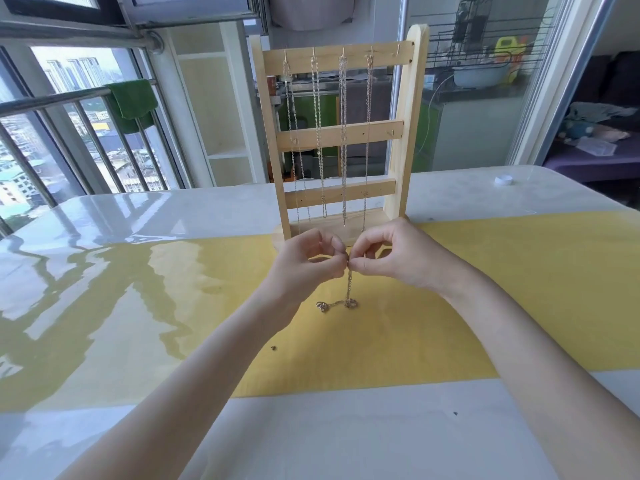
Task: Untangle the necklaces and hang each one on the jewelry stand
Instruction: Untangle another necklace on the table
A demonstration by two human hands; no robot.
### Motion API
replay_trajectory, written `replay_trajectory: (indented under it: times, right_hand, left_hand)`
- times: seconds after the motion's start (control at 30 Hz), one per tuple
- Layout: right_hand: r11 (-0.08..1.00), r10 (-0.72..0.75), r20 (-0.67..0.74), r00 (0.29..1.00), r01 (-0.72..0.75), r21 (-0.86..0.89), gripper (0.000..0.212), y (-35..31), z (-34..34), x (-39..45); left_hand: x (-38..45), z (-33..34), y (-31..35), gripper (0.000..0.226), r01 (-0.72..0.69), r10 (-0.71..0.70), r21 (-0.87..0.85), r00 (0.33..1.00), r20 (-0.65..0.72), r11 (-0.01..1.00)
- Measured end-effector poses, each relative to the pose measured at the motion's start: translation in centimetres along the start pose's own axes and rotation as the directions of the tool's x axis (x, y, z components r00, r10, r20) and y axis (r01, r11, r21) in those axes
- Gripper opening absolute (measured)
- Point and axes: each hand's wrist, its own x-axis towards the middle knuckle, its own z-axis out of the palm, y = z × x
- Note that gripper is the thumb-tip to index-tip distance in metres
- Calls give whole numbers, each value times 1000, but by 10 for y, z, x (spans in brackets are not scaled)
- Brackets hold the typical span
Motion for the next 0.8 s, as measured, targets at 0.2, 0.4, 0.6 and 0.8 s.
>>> replay_trajectory:
  times: [0.2,0.4,0.6,0.8]
  right_hand:
    - [995,56,37,998,-59,86,14,-2,-4,-3]
    - [973,93,62,994,-104,205,15,-2,-3,-4]
    - [991,102,75,992,-108,83,14,-7,2,-3]
    - [997,75,70,995,-77,20,12,-8,0,-5]
  left_hand:
    - [0,-3,6,22,-88,76,207,995,65,974]
    - [2,-4,11,21,-167,147,273,985,93,947]
    - [0,-1,8,29,-276,244,428,961,129,861]
    - [0,-4,9,21,-113,97,188,991,91,976]
